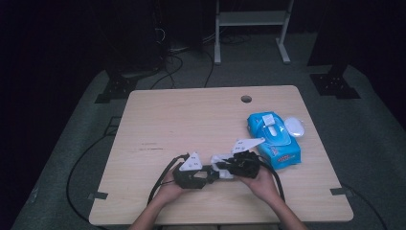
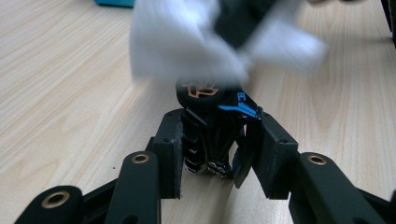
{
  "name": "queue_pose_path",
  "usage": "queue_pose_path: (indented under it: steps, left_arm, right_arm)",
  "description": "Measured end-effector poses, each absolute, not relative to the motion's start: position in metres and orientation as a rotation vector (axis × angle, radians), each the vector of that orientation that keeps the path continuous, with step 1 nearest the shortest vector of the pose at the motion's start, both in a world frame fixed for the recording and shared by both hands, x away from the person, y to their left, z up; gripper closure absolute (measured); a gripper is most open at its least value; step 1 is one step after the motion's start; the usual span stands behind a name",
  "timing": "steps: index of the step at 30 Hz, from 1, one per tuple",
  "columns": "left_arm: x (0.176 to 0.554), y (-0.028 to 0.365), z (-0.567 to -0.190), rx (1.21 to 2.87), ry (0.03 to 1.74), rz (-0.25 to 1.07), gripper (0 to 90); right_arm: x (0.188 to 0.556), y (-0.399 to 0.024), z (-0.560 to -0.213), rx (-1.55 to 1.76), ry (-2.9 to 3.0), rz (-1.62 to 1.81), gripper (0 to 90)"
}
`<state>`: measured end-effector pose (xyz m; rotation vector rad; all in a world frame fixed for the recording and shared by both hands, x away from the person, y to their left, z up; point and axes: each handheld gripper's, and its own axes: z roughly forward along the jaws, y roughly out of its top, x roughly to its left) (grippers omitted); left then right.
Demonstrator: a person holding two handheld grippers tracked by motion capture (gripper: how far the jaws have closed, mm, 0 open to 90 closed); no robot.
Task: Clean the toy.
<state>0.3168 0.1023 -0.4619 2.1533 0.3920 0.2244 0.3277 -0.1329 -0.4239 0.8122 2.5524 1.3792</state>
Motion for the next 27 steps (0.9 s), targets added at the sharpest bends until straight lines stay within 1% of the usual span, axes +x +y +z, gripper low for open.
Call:
queue_pose_path:
  steps: [5, 7, 11, 13, 15, 20, 24, 27]
  left_arm:
    - [0.318, 0.103, -0.462, 2.154, 0.396, 0.222, 58.1]
    - [0.318, 0.102, -0.462, 2.152, 0.399, 0.225, 58.1]
    - [0.319, 0.103, -0.461, 2.159, 0.398, 0.23, 58.1]
    - [0.319, 0.106, -0.46, 2.163, 0.405, 0.242, 58.1]
    - [0.32, 0.109, -0.46, 2.155, 0.411, 0.245, 58.1]
    - [0.324, 0.113, -0.46, 2.152, 0.417, 0.258, 58.1]
    - [0.326, 0.117, -0.457, 2.141, 0.444, 0.272, 57.4]
    - [0.328, 0.119, -0.457, 2.13, 0.463, 0.236, 56.0]
  right_arm:
    - [0.334, -0.167, -0.422, 0.933, 2.466, 1.326, 85.1]
    - [0.334, -0.167, -0.423, 0.94, 2.463, 1.341, 85.1]
    - [0.329, -0.141, -0.427, 0.852, 2.53, 1.415, 85.0]
    - [0.329, -0.137, -0.425, 0.82, 2.546, 1.388, 85.0]
    - [0.332, -0.143, -0.424, 0.838, 2.52, 1.332, 85.0]
    - [0.343, -0.179, -0.424, 1.01, 2.448, 1.362, 85.1]
    - [0.342, -0.177, -0.428, 1.008, 2.448, 1.386, 85.1]
    - [0.341, -0.176, -0.429, 1.008, 2.451, 1.402, 85.1]
